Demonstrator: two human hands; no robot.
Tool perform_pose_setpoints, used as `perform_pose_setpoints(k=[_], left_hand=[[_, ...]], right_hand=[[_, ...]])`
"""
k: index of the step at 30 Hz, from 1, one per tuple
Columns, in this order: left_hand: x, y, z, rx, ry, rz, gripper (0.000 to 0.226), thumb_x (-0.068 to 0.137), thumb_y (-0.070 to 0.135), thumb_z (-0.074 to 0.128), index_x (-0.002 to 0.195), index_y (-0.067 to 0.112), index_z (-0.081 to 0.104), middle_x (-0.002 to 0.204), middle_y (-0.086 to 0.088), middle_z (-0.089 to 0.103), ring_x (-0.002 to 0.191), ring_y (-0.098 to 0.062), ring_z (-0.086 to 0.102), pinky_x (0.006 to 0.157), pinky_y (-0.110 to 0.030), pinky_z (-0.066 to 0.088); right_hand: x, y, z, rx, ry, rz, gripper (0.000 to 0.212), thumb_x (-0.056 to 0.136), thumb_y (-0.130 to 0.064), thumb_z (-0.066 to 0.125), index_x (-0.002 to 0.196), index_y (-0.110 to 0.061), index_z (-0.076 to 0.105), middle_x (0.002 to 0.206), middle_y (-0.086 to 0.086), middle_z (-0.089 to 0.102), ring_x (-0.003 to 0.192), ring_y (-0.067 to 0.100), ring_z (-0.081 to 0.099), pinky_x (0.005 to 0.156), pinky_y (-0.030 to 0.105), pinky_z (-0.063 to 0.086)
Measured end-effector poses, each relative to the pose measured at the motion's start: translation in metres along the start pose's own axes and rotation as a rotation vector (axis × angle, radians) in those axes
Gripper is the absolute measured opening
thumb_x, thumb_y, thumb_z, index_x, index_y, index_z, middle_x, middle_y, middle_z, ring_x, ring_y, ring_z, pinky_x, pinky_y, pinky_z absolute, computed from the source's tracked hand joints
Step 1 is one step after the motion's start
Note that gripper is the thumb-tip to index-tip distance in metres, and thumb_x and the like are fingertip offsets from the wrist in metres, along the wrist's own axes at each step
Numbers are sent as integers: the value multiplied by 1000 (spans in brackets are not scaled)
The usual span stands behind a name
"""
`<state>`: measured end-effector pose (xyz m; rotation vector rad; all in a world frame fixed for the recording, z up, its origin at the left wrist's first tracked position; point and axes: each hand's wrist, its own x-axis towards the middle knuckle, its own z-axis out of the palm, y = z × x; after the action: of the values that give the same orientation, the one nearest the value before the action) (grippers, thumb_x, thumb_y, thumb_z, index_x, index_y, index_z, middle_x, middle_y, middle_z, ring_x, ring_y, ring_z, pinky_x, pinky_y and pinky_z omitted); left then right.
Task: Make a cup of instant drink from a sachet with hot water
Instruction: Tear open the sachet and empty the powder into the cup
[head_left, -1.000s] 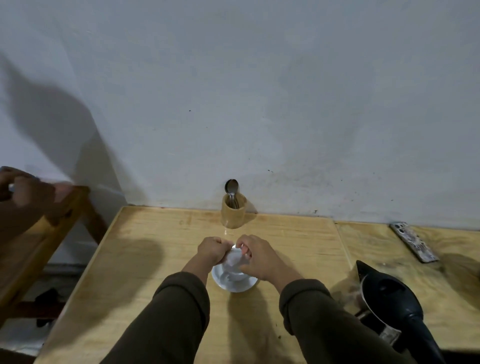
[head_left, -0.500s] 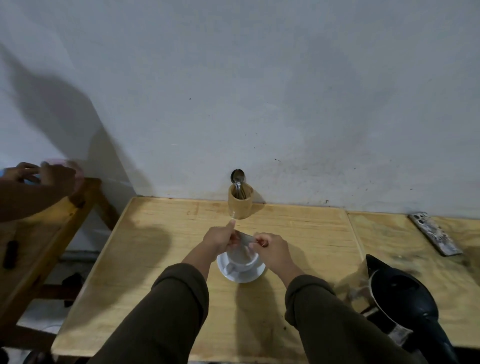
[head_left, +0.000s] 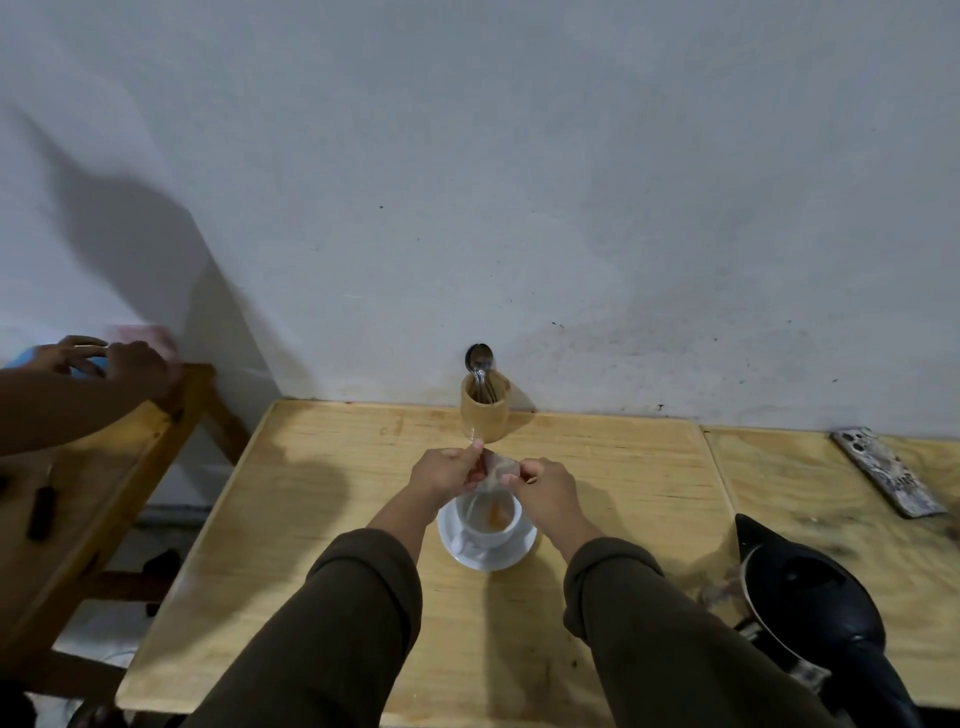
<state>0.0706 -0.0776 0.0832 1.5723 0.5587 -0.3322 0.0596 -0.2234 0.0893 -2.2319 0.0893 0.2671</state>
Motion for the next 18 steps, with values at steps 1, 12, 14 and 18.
perform_pose_setpoints(k=[1,12,14,18], left_hand=[[0,0,-1,31,0,5,31,85,36,65,80,6,71,77,-10,69,80,-23,68,91,-36,56],[-1,-5,-9,141,-21,20,35,82,47,64,64,18,70,84,-11,71,88,-25,66,99,-43,52],[-2,-3,-9,111,-23,24,30,85,41,64,68,17,69,87,-13,71,93,-27,67,98,-41,53],[-3,-2,-11,58,-61,-12,29,87,35,63,72,11,68,92,-18,70,96,-29,67,97,-37,53]], right_hand=[[0,-1,1,4,5,9,37,84,-15,64,52,-20,47,62,-2,49,70,18,47,50,15,31],[4,-11,10,-8,0,85,25,80,0,59,59,-13,57,73,5,59,75,18,52,66,21,36],[6,-10,12,-57,-22,61,13,83,-6,59,72,-9,66,78,5,59,77,18,51,65,21,36],[9,-4,11,-134,-31,40,16,87,-14,61,94,-3,71,88,7,62,80,17,51,68,22,37]])
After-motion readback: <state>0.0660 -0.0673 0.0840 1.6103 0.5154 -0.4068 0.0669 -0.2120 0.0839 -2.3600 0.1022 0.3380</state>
